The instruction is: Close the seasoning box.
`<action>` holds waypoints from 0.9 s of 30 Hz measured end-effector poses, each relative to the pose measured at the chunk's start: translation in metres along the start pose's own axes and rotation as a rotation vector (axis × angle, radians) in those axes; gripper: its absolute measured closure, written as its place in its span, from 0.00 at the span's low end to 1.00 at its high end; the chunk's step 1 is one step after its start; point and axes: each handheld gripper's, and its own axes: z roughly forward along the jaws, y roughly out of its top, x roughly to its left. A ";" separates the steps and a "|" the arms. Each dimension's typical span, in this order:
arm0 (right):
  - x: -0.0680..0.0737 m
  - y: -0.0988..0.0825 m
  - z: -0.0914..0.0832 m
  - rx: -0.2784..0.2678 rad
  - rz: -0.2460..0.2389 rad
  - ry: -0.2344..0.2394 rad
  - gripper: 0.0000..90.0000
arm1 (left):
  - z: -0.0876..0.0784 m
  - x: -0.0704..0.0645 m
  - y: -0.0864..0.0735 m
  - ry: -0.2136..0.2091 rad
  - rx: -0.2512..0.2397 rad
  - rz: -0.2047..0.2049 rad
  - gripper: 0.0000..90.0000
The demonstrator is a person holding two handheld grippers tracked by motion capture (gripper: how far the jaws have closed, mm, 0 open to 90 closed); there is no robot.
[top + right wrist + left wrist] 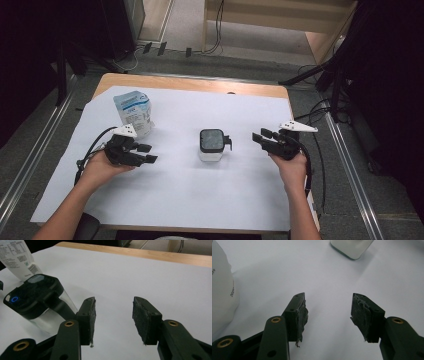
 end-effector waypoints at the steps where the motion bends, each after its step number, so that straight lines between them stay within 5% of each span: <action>1: -0.001 -0.002 -0.002 0.003 0.006 -0.004 0.61 | 0.000 0.000 0.000 0.002 0.000 0.005 0.51; 14: -0.004 -0.026 -0.022 0.002 0.002 -0.058 0.53 | 0.004 0.005 0.003 0.002 0.000 0.009 0.51; 27: -0.002 -0.036 -0.023 0.019 0.021 -0.059 0.51 | 0.003 0.009 0.002 0.004 -0.003 0.008 0.51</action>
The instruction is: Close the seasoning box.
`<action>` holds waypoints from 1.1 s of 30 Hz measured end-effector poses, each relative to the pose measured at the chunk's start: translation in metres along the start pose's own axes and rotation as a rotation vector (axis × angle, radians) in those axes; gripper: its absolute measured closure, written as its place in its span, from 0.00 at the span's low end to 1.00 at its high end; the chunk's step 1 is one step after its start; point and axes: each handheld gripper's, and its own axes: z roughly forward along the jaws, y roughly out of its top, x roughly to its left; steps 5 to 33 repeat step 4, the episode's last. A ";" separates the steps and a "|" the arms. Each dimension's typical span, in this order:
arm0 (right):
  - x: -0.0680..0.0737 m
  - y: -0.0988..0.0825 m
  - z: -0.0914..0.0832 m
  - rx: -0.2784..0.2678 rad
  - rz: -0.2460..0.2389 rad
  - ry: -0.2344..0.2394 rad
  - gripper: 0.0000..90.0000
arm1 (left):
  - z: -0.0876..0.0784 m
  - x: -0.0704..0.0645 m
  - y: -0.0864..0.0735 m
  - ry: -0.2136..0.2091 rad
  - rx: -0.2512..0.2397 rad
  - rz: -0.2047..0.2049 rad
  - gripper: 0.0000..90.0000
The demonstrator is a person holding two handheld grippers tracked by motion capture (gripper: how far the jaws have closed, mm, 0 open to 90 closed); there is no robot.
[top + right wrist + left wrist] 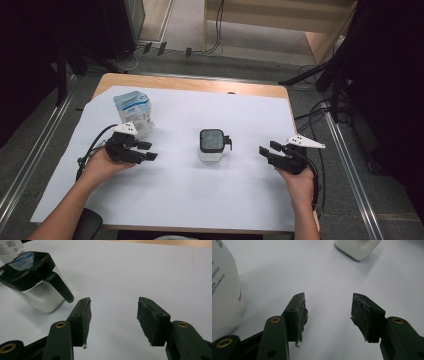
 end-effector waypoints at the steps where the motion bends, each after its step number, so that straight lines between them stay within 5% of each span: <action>1: 0.000 0.000 0.001 0.001 0.003 0.001 0.51 | 0.000 0.000 0.000 0.003 0.001 0.000 0.51; 33: 0.000 0.000 0.003 0.001 0.002 0.000 0.50 | 0.000 0.000 0.000 0.010 0.004 -0.001 0.50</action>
